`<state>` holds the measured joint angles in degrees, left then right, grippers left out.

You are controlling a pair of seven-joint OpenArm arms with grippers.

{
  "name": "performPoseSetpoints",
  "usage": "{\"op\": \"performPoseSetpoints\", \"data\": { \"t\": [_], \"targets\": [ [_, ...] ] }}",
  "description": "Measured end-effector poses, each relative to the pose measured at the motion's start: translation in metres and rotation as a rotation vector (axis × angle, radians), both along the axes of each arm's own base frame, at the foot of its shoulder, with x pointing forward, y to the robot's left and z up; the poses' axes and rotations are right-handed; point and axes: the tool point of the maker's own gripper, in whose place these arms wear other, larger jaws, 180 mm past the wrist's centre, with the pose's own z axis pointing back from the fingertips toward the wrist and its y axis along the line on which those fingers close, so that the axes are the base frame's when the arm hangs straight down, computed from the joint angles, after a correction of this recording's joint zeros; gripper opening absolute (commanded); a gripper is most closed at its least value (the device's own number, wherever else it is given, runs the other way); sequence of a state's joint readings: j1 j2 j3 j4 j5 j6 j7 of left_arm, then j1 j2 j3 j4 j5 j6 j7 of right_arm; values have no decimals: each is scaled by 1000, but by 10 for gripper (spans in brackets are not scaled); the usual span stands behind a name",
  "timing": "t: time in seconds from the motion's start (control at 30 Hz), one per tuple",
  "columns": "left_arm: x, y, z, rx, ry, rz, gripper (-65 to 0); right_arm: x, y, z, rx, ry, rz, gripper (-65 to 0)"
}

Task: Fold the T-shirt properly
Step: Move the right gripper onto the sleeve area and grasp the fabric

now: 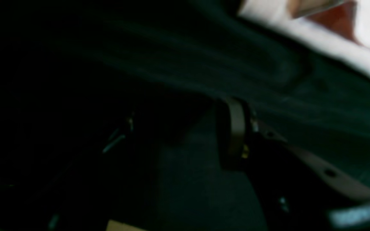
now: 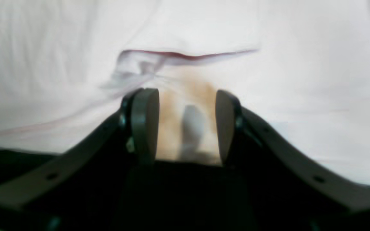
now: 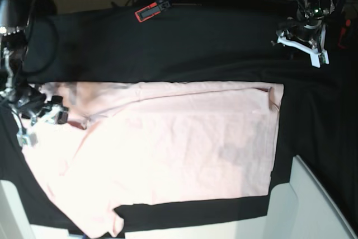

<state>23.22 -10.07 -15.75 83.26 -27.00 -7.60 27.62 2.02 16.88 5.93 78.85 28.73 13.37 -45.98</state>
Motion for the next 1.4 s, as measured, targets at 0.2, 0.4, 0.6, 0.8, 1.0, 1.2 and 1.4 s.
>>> {"op": "performPoseSetpoints", "data": {
  "t": [0.2, 0.4, 0.6, 0.8, 1.0, 1.2, 1.4],
  "targets": [
    [1, 6, 4, 99, 25, -53, -339, -15, 45, -5, 19, 61, 115, -334],
    [-6, -9, -6, 120, 64, -86, -339, 3, 80, -2, 195, 61, 53, -280],
    [-7, 3, -3, 147, 66, -67, -339, 14, 112, -12, 360, 112, -27, -281],
    [-7, 2, -3, 143, 65, -73, -339, 24, 101, -14, 478, 115, -217, -283],
    [-7, 1, -3, 142, 65, -75, -339, 26, 62, -15, 481, 106, -381, -283],
    [-7, 2, -3, 145, 66, -72, -339, 24, 69, -19, 498, 134, -393, -284],
    [-7, 2, -3, 145, 66, -75, -339, 25, 81, -26, 524, 133, -410, -284]
  ]
}}
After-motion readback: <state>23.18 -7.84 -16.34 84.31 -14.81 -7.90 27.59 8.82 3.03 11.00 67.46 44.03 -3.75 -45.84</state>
